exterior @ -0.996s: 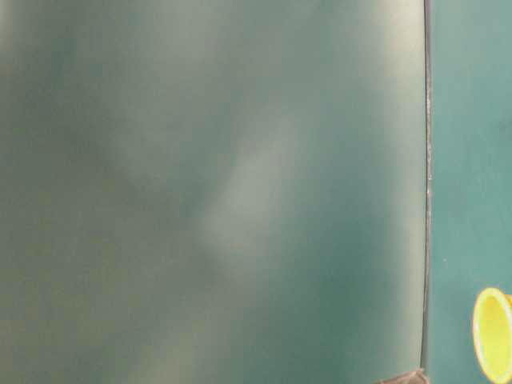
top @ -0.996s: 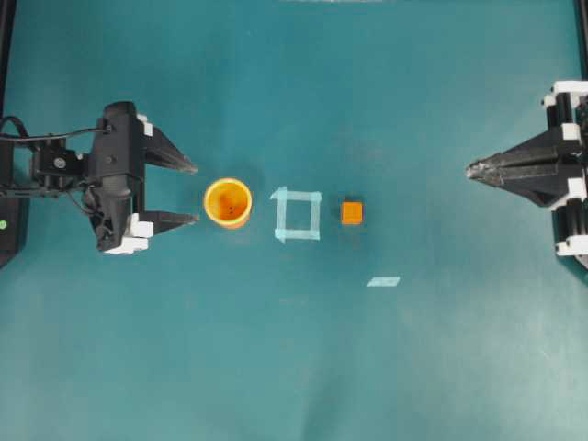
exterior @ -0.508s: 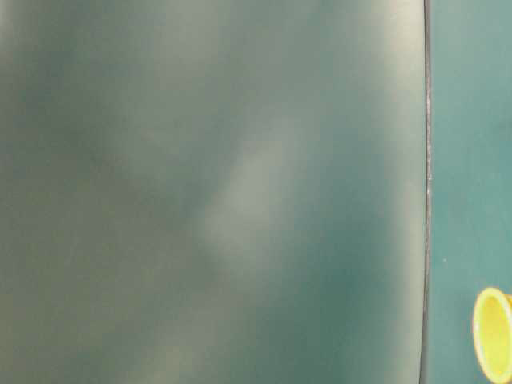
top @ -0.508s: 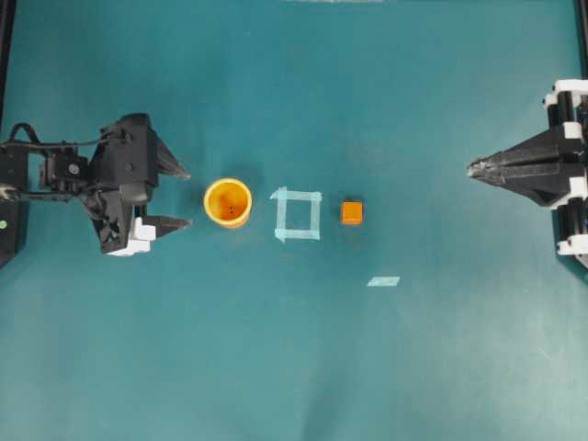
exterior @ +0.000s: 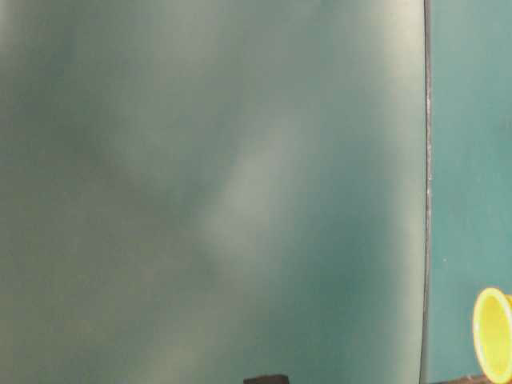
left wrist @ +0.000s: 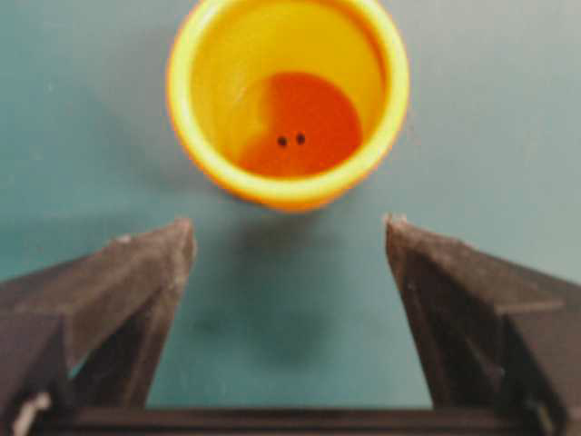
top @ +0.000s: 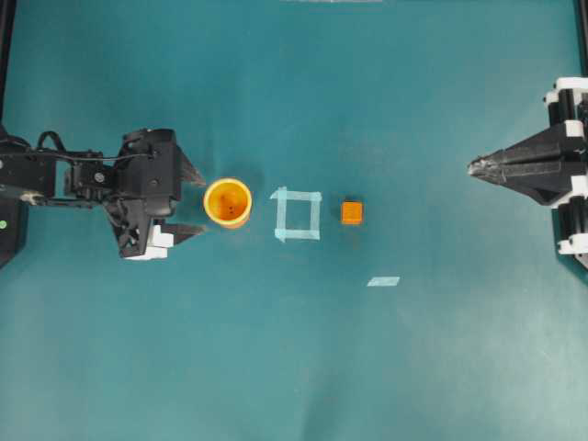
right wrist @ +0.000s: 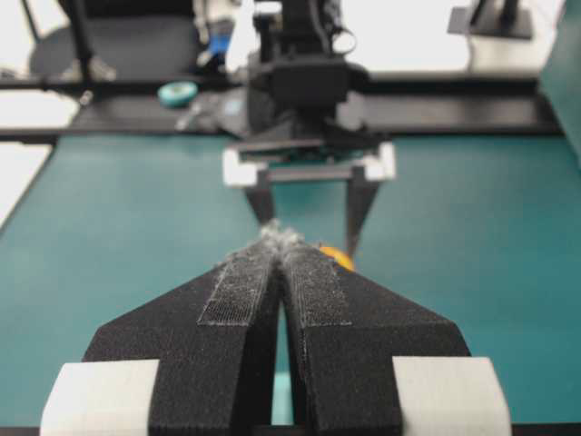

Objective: Move the cup to the right with left arm.
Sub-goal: 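Close the left gripper around the orange cup's side, then lift the orange cup and carry it right over the tape square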

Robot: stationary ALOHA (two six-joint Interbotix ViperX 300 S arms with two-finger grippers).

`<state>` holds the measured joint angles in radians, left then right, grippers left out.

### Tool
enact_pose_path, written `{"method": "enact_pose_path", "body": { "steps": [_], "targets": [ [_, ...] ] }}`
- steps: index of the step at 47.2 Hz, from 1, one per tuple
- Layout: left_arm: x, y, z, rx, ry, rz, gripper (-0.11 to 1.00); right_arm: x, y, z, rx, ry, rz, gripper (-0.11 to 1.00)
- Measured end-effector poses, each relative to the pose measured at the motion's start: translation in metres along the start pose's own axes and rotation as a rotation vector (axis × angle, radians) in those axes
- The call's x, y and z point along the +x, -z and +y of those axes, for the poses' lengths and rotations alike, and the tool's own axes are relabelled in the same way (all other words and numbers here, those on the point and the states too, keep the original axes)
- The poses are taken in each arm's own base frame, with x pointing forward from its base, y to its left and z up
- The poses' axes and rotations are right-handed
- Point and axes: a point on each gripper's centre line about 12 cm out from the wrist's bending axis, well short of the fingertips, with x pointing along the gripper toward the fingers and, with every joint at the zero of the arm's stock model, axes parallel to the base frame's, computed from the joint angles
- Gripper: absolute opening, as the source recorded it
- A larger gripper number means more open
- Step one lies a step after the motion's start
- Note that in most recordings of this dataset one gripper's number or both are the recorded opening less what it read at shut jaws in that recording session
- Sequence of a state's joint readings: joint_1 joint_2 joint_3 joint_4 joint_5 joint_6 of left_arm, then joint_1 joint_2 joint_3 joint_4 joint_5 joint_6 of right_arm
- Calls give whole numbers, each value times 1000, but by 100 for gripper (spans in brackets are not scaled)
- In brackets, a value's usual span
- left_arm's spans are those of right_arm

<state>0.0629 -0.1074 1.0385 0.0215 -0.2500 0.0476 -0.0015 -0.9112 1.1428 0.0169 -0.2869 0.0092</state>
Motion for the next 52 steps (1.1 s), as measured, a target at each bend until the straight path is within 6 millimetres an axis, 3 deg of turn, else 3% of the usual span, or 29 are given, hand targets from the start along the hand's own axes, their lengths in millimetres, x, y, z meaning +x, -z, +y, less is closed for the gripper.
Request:
{"method": "enact_pose_path", "body": {
  "steps": [15, 35, 46, 52],
  "targets": [
    [19, -8, 1, -1, -2, -26, 83, 1, -5, 0, -2, 1, -12, -1],
    [29, -17, 1, 0, -2, -51, 83, 2, -6, 0, -2, 1, -12, -1],
    [30, -16, 2, 0, -3, -49, 71, 2, -5, 0, 0, 1, -9, -1],
    [30, -17, 3, -2, -7, -56, 70, 2, -3, 0, 2, 0, 5, -1]
  ]
}}
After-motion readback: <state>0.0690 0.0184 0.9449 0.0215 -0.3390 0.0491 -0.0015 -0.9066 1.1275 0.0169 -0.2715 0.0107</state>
